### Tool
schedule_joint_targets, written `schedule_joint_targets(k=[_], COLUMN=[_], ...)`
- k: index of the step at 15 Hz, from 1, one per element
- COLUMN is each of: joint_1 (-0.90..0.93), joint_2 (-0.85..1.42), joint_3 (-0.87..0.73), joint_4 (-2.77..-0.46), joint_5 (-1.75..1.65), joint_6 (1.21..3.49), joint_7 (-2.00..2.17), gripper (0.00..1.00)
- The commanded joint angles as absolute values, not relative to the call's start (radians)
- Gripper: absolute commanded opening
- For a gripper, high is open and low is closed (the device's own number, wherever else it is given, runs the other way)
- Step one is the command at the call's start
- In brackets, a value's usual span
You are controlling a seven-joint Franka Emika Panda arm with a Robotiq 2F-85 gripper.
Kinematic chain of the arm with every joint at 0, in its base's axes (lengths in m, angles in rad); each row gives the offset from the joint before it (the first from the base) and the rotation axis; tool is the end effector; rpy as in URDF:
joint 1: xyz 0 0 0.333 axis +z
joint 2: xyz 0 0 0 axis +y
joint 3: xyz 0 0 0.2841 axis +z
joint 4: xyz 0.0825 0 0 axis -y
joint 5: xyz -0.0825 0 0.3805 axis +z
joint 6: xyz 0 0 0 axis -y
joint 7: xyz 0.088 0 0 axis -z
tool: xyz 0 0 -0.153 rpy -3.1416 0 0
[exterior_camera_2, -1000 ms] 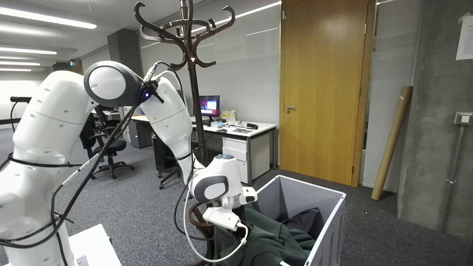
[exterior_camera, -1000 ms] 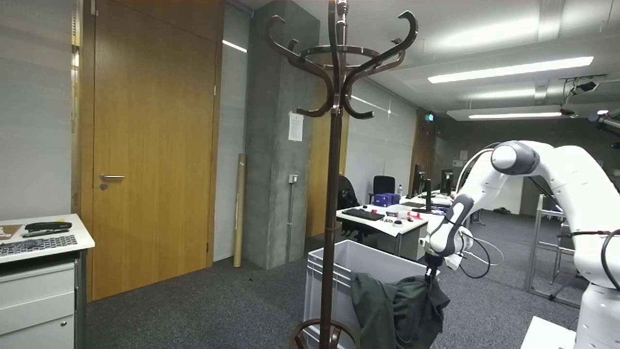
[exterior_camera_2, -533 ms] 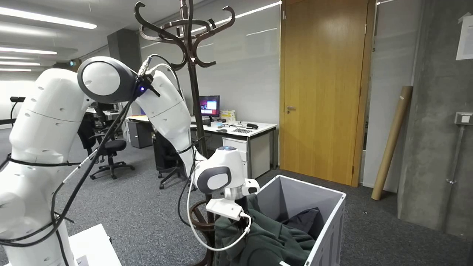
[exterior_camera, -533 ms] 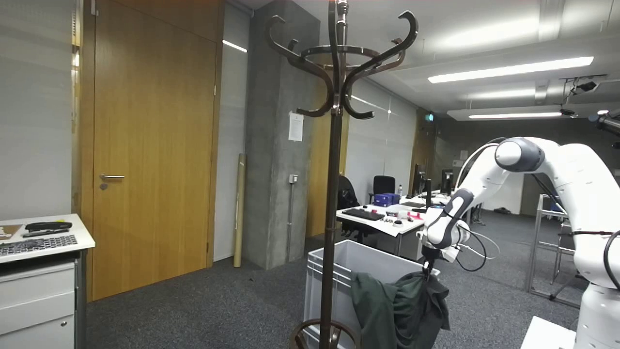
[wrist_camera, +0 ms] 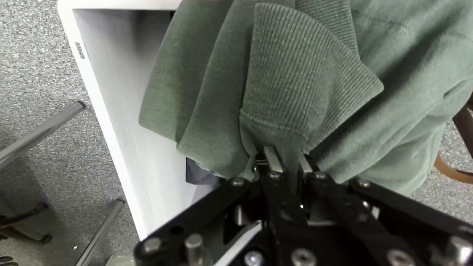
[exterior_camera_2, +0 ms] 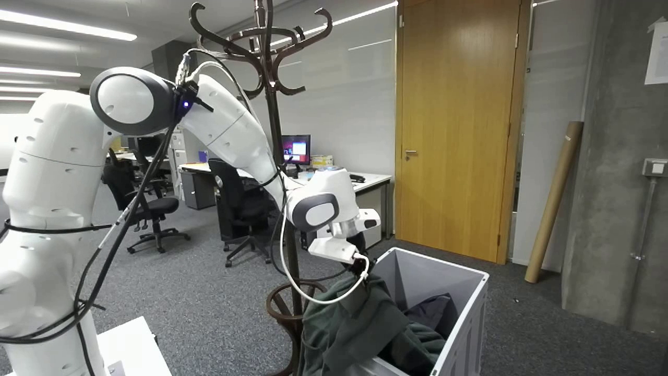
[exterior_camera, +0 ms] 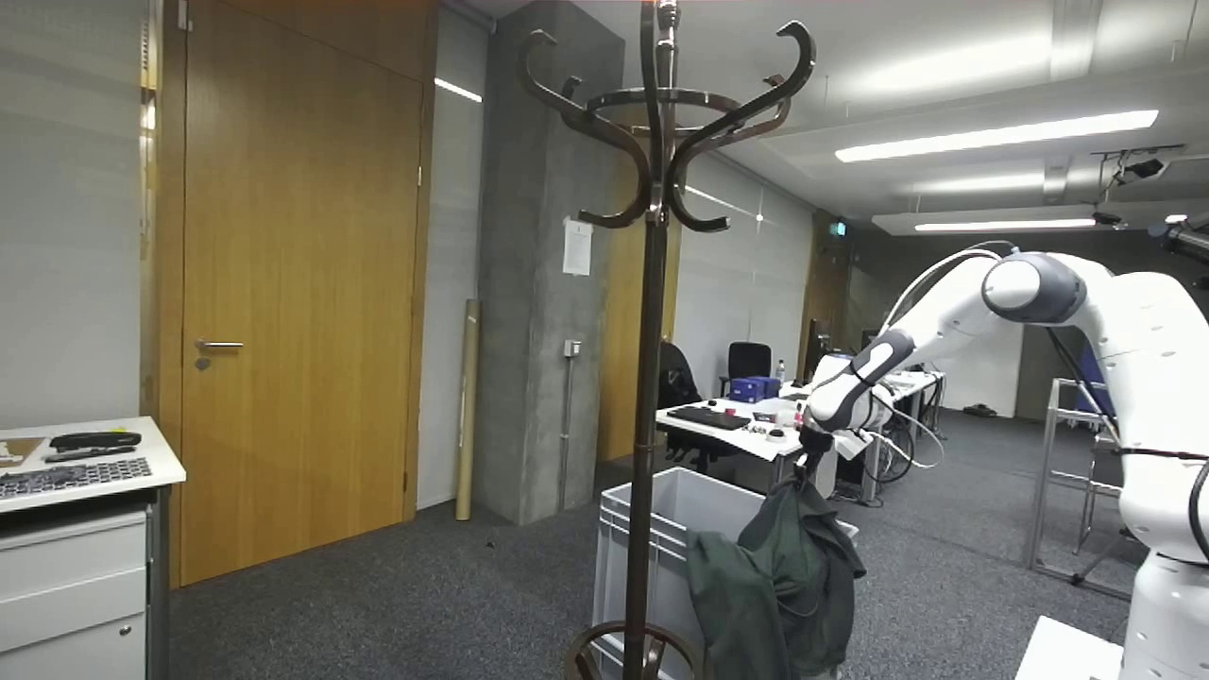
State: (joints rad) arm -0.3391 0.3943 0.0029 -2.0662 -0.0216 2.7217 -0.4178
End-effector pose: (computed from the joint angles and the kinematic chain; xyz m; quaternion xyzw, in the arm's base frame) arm 0.5793 -0.2020 0.1949 0.9902 0.0495 0.1192 0.0527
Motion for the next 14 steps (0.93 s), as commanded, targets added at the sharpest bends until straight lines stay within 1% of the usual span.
schedule_joint_targets(k=[1,6,14], joint_1=[-0.345,-0.324,-0.233], joint_2=[0.364,0.399,0.527], joint_3=[0.002,-0.045,-0.188], joint_4=[-1.955,-1.801,-1.635], joint_5=[0.066,0.151,0.068], joint_6=[2.635,2.541,2.561], joint_7=[-0.404,-0.266,0.114], gripper=[0.03,0.03,0.03])
